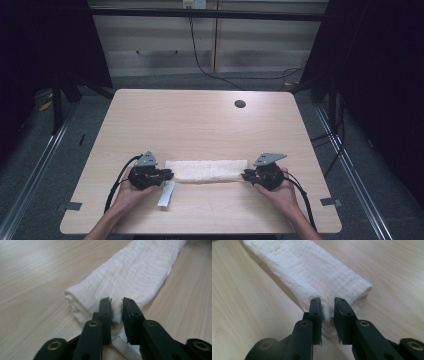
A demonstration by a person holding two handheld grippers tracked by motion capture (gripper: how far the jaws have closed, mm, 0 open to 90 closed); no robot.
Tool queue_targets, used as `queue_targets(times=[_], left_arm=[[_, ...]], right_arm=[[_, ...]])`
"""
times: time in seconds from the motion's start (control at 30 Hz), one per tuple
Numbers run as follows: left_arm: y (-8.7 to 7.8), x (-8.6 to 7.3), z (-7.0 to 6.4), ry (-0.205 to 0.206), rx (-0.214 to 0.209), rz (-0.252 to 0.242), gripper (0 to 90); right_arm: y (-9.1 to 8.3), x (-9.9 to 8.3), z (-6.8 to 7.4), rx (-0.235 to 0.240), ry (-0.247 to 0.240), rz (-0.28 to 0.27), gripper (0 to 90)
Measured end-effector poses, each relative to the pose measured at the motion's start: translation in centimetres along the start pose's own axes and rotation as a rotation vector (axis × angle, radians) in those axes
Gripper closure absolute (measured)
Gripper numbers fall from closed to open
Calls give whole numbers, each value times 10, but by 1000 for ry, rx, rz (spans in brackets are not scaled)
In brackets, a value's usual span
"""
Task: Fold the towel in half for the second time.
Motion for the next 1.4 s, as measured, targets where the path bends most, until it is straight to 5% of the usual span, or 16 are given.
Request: queue_targets(times=[0.2, 0.43, 0.57, 0.8, 1.03, 1.33, 1.4], left_arm=[[-11, 1, -6, 0, -6, -19, 647], [-25, 0, -21, 2, -53, -27, 519], [-37, -4, -20, -39, -43, -33, 442], [-72, -8, 0, -132, 56, -114, 393], [-91, -34, 19, -211, 148, -96, 346], [-114, -51, 43, -341, 258, -181, 240], [-114, -57, 50, -388, 244, -192, 209]], right_arm=[[-13, 1, -2, 57, 62, -46, 698], [-24, -1, 12, 86, 62, -57, 617], [-37, 1, 14, 83, 86, -99, 556], [-63, -5, 0, 33, 141, -153, 499], [-89, -17, -26, -46, 222, -212, 444], [-96, -44, -53, -158, 308, -233, 357], [-95, -46, -59, -166, 329, -240, 349]])
Point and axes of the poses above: each handheld gripper's, and its own axes: y roughly forward along the jaws, x roughly out of its top, z roughly to its left, the point moved 7 cm from there along y, roughly forward along the jaws
